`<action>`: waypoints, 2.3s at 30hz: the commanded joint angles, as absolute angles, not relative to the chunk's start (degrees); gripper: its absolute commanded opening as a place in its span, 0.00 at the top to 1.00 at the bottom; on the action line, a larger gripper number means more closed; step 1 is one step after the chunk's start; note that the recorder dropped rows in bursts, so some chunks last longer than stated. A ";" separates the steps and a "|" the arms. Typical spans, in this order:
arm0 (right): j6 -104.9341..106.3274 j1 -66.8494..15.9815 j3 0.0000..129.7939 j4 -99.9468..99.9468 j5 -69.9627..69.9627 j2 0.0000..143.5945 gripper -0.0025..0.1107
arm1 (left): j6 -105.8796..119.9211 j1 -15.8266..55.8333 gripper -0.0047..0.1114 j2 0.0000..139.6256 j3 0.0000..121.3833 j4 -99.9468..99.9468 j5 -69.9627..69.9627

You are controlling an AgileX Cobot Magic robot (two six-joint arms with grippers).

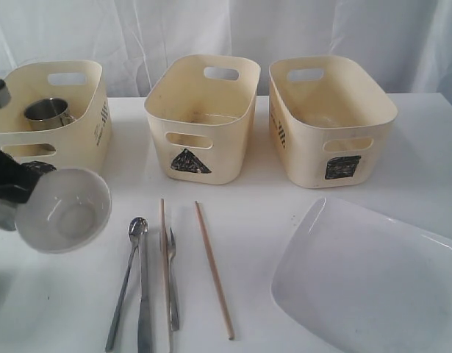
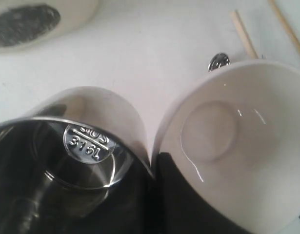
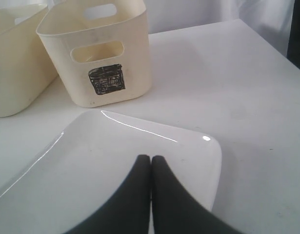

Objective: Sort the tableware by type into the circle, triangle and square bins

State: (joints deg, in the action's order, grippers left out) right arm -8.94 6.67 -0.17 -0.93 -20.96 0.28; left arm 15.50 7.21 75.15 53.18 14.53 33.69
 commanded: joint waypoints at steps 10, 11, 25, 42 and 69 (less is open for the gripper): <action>-9.12 6.36 0.00 -0.96 -20.09 0.00 0.98 | 14.77 3.38 0.96 70.78 68.37 9.00 23.15; -9.12 6.36 0.00 -0.96 -20.09 0.00 0.98 | 14.77 3.12 0.96 72.95 70.56 7.93 21.78; -9.12 6.36 0.00 -0.96 -20.09 0.00 0.98 | 20.71 0.09 0.96 103.26 91.95 5.88 18.84; -9.12 6.36 0.00 -0.96 -20.09 0.00 0.98 | 29.45 0.09 0.96 107.01 94.83 10.35 17.93; -9.12 6.36 0.00 -0.96 -20.09 0.00 0.98 | 64.93 0.09 0.85 107.38 94.72 31.45 27.05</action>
